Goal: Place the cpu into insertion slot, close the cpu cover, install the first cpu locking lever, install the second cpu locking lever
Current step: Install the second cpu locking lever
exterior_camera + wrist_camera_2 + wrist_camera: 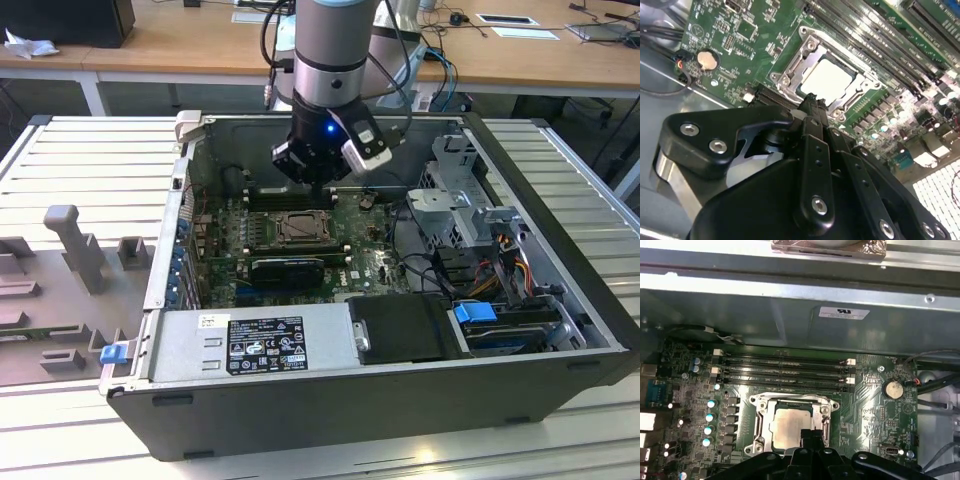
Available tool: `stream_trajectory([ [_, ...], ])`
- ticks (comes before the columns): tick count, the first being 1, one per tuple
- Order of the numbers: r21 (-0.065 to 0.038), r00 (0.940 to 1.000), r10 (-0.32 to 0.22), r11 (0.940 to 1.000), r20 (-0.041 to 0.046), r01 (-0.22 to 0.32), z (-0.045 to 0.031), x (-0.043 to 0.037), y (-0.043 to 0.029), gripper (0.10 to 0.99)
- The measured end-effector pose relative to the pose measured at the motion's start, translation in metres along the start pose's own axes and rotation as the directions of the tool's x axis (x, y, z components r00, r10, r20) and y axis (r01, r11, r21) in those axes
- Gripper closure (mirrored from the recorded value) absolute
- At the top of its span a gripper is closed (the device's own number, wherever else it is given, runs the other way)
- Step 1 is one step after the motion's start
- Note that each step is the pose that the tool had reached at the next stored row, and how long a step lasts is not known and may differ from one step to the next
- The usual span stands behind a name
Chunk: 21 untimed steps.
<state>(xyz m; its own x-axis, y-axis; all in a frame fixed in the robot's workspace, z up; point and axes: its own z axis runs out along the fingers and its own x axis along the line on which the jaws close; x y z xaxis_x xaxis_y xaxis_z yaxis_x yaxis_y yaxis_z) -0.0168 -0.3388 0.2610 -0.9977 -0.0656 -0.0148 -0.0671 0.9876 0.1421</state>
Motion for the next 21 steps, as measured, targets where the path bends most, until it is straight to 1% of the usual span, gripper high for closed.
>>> stream_trajectory([
  [3, 0.000, 1.0000, 0.000, 1.0000, 0.0000, 0.000, -0.0008, 0.0012, -0.0055, 0.980],
  [4, 0.000, 1.0000, 0.000, 1.0000, 0.0000, 0.000, -0.0013, 0.0018, -0.0101, 0.980],
  [6, 0.000, 1.0000, 0.000, 1.0000, -0.0001, 0.000, -0.0021, 0.0025, -0.0160, 0.980],
  [7, 0.000, 1.0000, 0.000, 1.0000, 0.0000, 0.000, -0.0026, 0.0030, -0.0201, 0.980],
  [9, 0.000, 1.0000, 0.000, 1.0000, 0.0000, 0.000, -0.0033, 0.0035, -0.0250, 0.980],
  [11, 0.000, 1.0000, 0.000, 1.0000, 0.0000, 0.000, -0.0041, 0.0040, -0.0313, 0.980],
  [13, 0.000, 1.0000, 0.000, 1.0000, 0.0000, 0.000, -0.0046, 0.0043, -0.0356, 0.980],
  [14, 0.000, 1.0000, 0.000, 1.0000, -0.0008, 0.000, -0.0052, 0.0047, -0.0412, 0.980],
  [15, -0.001, 1.0000, 0.000, 1.0000, -0.0009, 0.000, -0.0049, 0.0049, -0.0432, 0.980],
  [17, -0.001, 1.0000, 0.000, 1.0000, -0.0008, 0.000, -0.0023, 0.0056, -0.0438, 0.980],
  [18, -0.001, 1.0000, 0.000, 1.0000, -0.0008, 0.000, 0.0016, 0.0072, -0.0442, 0.980],
  [19, -0.001, 1.0000, 0.000, 1.0000, -0.0008, 0.000, 0.0068, 0.0110, -0.0447, 0.980],
  [21, 0.000, 1.0000, 0.001, 1.0000, -0.0007, -0.001, 0.0085, 0.0166, -0.0447, 0.980],
])
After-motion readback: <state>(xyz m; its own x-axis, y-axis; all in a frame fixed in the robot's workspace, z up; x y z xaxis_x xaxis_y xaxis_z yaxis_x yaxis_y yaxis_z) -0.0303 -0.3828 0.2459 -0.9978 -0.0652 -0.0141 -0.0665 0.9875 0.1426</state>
